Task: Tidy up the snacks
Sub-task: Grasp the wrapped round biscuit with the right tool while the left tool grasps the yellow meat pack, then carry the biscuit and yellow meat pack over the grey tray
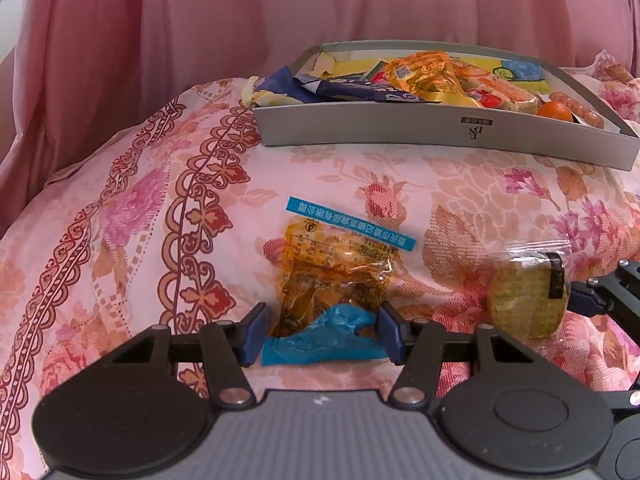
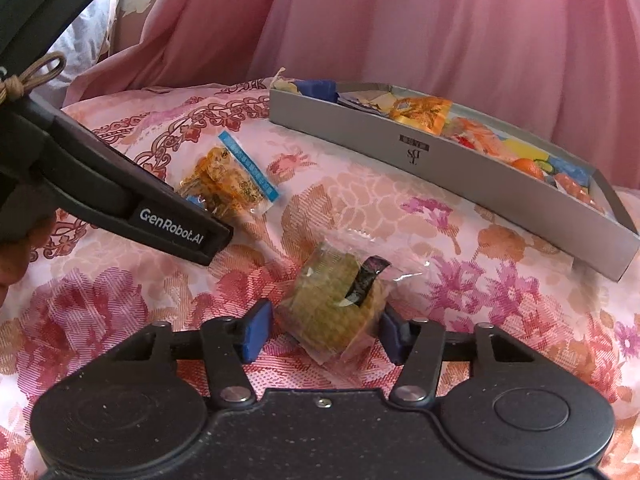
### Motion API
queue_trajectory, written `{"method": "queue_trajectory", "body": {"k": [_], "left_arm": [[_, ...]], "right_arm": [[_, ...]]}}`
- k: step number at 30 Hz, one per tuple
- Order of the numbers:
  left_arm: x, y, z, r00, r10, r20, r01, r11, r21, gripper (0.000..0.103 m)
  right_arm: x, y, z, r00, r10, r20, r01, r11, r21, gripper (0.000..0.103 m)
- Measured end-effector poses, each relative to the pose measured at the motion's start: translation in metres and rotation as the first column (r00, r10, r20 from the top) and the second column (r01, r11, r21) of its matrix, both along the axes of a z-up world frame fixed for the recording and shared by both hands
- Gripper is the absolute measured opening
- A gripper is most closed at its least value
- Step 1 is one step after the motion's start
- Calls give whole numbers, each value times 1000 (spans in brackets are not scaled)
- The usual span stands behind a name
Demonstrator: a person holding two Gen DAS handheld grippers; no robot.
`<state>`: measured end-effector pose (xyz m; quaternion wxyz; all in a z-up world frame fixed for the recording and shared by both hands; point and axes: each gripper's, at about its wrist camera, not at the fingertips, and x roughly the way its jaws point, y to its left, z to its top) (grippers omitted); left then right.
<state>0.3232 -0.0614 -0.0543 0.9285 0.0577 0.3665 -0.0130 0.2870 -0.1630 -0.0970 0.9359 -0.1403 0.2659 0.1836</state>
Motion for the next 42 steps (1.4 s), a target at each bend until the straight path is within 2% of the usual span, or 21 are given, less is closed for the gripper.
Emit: {"method": "queue_trajectory", "body": {"k": [6,12,24,31,37,42], "left_arm": [[-4,5,4,999,42,-17,-43,997,-63,60],[-10,1,11,999,48,-14,-49,997,-54,59],[-18,1,53,991,123,45,-120,990,-73,59],[-11,1,74,982,174,79,-166,981,-97,60],[8,-9,92,975,175,136,-160,981,-112,60],[34,-25,106,968,172,184,-149,980,-135,60]], "right_arm": [[-4,2,2,1000,18,23,-18,1000,-11,49],[-6,2,5,999,23,40,-23,1000,-17,48],[-22,1,15,983,31,181,-22,998,-57,45],[-28,-10,31,962,-7,274,6,1000,4,45],[-24,-27,53,927,-61,369,32,996,84,45],[-5,-47,72,902,-139,409,86,986,146,45]]}}
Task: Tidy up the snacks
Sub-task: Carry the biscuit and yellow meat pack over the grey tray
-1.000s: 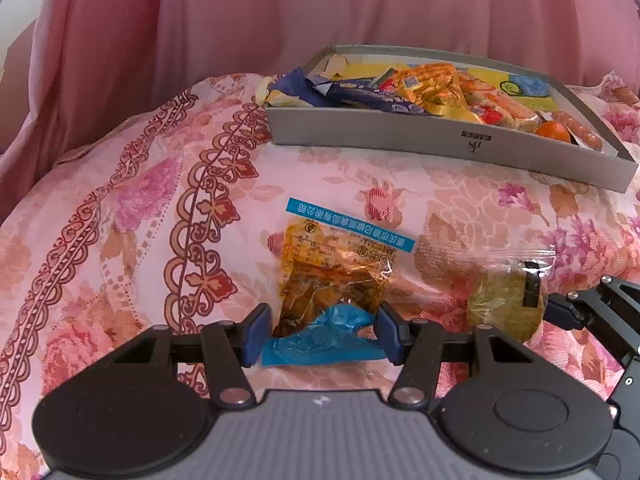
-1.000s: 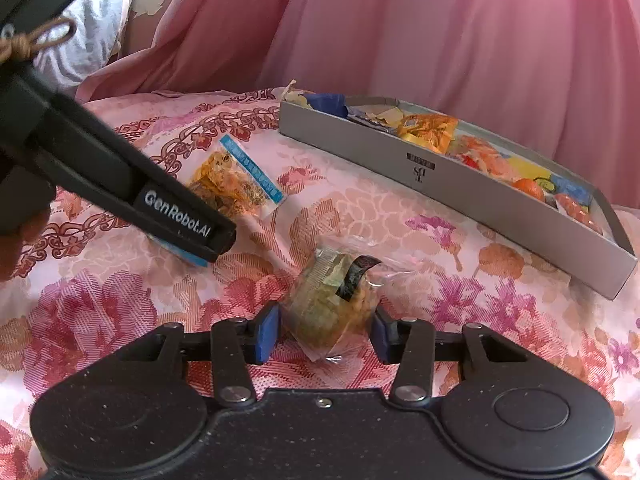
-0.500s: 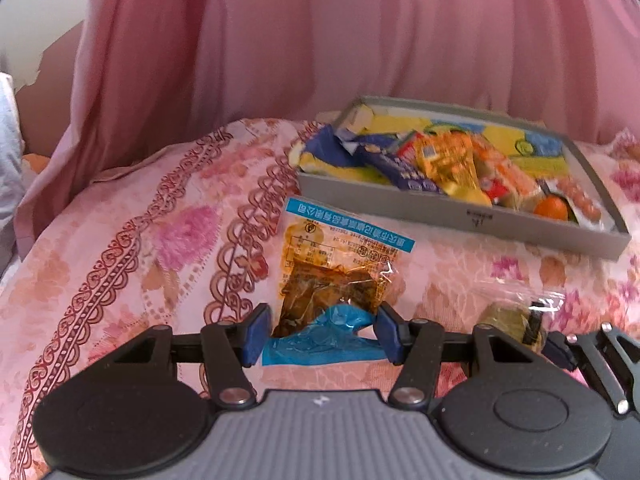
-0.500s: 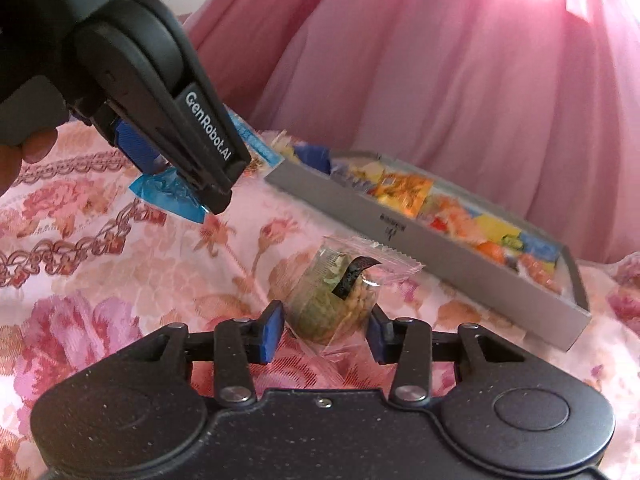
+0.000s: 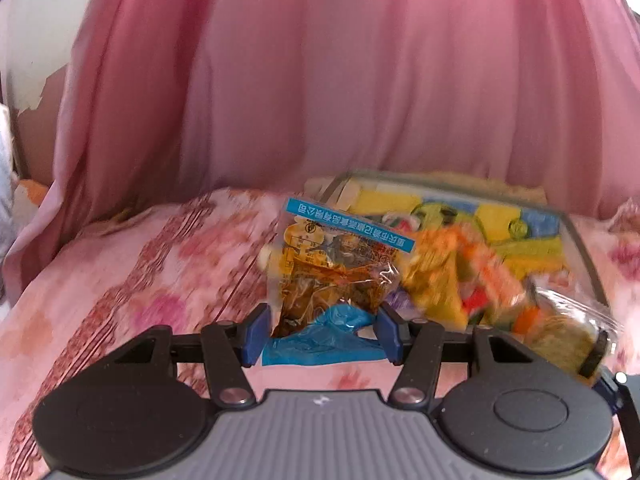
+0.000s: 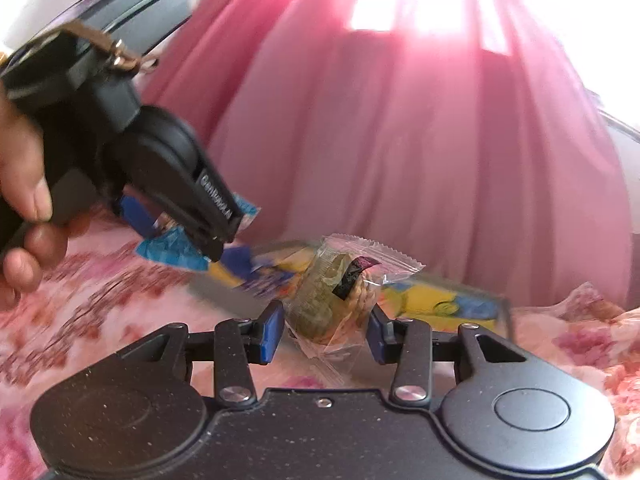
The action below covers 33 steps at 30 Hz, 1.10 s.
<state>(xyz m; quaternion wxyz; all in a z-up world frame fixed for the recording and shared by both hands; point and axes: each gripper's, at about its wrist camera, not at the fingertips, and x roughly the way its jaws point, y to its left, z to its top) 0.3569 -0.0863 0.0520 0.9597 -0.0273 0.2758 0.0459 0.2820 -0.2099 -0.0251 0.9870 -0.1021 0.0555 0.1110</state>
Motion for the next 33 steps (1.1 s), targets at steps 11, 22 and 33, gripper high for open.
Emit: {"method": "queue_trajectory", "body": {"k": [11,22,33], "left_arm": [[70,-42,4,1000,3,30,-1,998,-57,60],[108,-44,-23,998,48,-35,-50,997,-62,60],[109,-45,-24,998,52,-26,-54,995,-81,73]], "right_arm": [[60,-50,7,988,-121,-93,138,972,192,45],[101,-47,-9,987,-80,-139,113,962,247,46],[112,-58,-12,977,-68,-200,129,943,307,71]]}}
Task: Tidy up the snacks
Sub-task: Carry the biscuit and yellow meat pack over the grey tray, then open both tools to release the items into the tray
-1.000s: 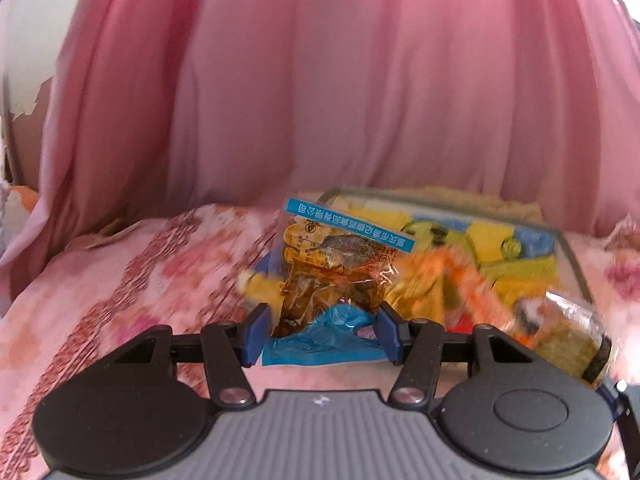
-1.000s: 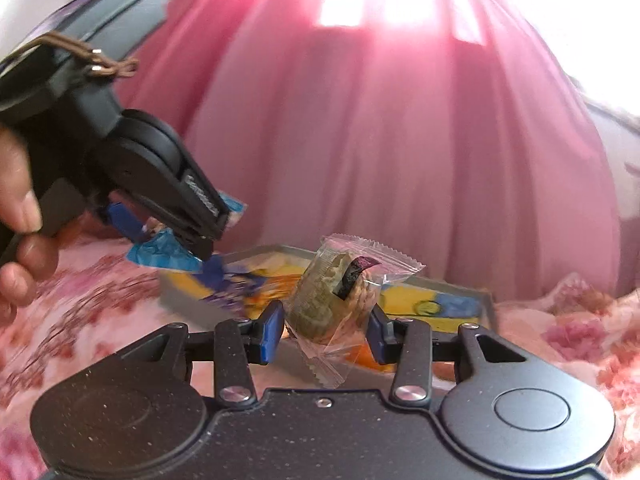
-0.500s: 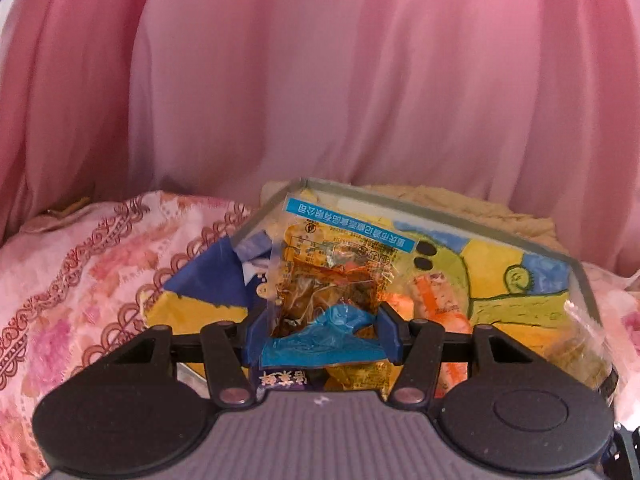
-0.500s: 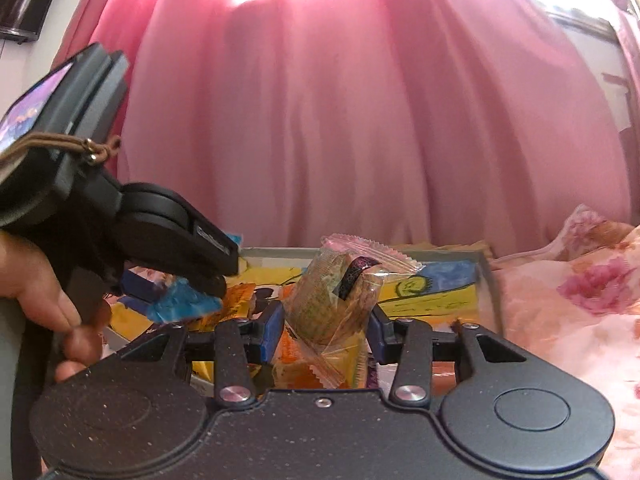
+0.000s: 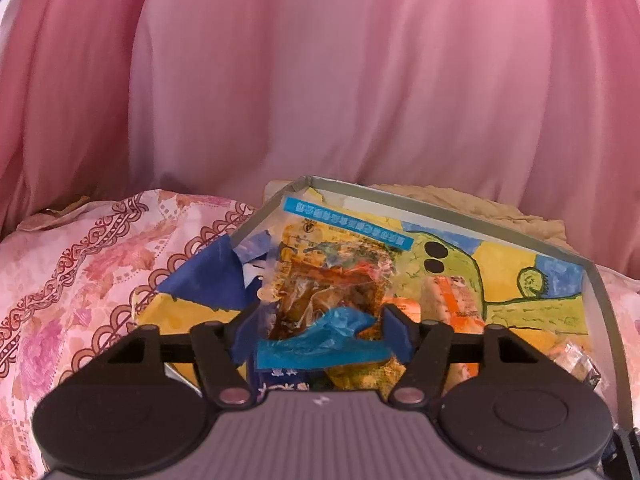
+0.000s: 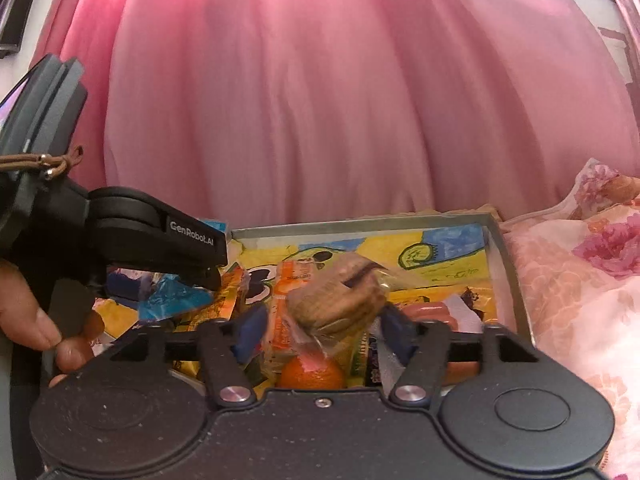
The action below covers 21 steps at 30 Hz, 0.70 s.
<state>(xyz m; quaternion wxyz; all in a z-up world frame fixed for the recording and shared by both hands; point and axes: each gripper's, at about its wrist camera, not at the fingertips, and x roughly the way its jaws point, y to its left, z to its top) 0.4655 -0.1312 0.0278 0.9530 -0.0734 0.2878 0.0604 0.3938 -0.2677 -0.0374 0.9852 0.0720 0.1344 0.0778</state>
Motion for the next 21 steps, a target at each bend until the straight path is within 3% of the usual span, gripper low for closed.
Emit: {"method": "queue_trajectory", "body": {"k": [4,7,14,21], "left_arm": [[-5,0,4,1000,-1,7,1,1000,-20,86],[-9,2,8,1000,-1,20,2,999,-38,89],[-30,12,18,996,44,71,-40,998,-58,102],[-56,18,26,992,58,112,-57,998,-5,102]], "right_arm": [[-5,-1,4,1000,-9,6,9,1000,4,78],[-8,-2,7,999,-26,28,26,1000,-9,89],[-16,-10,17,996,-58,64,58,998,-11,100],[-33,-23,33,990,-111,87,112,994,3,102]]}}
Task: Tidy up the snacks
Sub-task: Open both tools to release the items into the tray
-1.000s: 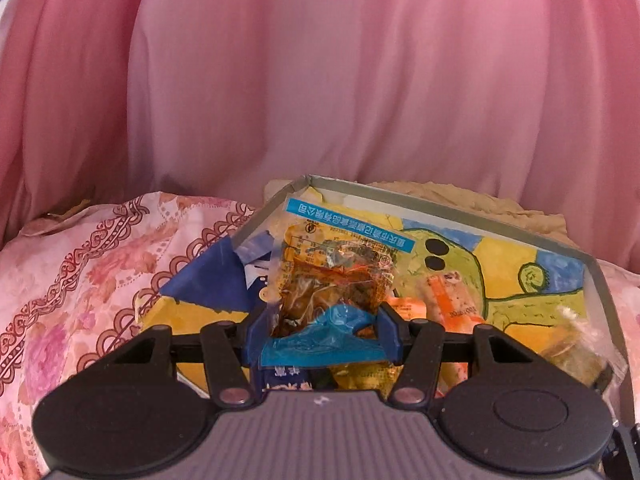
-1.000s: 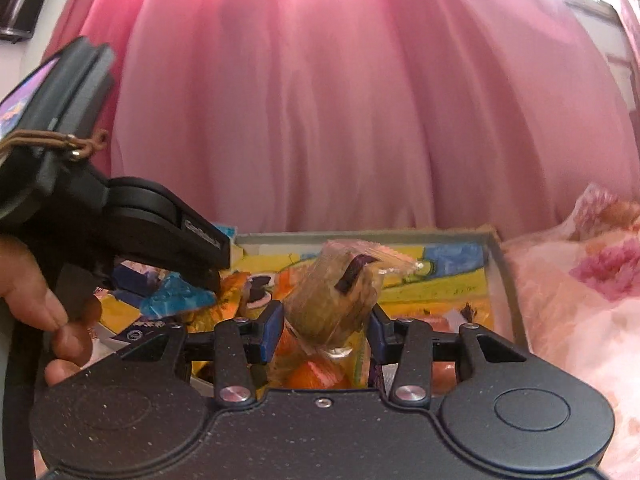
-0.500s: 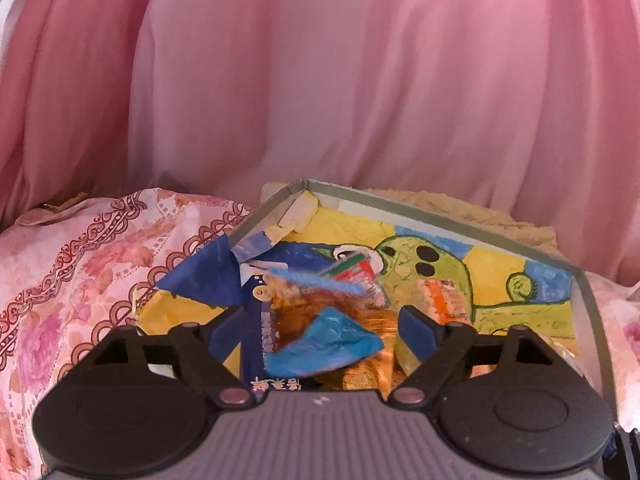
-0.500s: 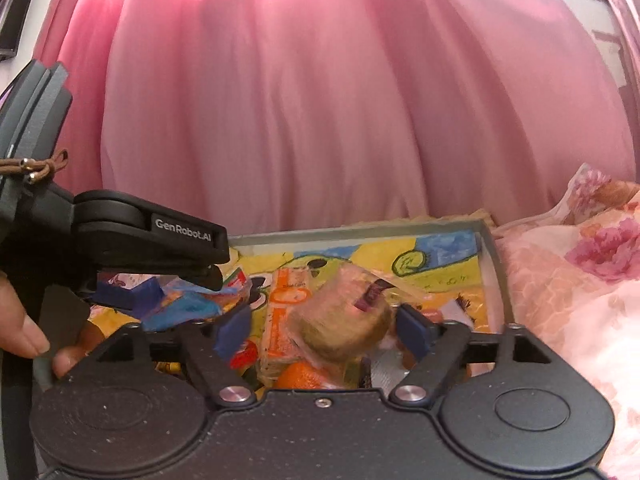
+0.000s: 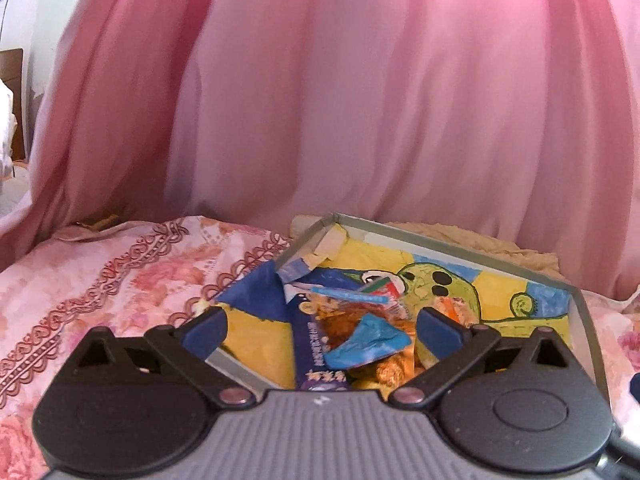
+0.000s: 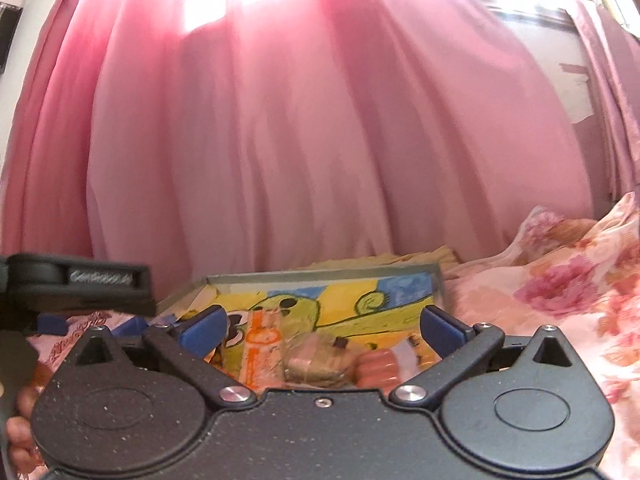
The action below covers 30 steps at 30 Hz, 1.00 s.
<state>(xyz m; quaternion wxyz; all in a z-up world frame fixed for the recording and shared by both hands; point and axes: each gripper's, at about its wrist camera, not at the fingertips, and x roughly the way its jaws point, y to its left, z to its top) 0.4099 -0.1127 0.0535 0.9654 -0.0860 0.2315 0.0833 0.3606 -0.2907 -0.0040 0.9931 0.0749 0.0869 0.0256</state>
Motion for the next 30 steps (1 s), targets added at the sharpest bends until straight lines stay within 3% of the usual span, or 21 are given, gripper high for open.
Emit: {"method": "queue_trajectory", "body": {"k": [6,14,30], "left_arm": [[-27,9,11,999,19,26,-18,999,-29,102],[-78,26,8,998,63,27,-59,989,-136,103],[-164,55,4,992,116,56,-110,989,-100,103]], "right_arm": [[-25,-8,12,999,-33,9,33,999,20,102],[-59,6,22,999,-16,34,17,999,-50,102],[-114,33,28,999,22,35,-19,996,-88,102]]}}
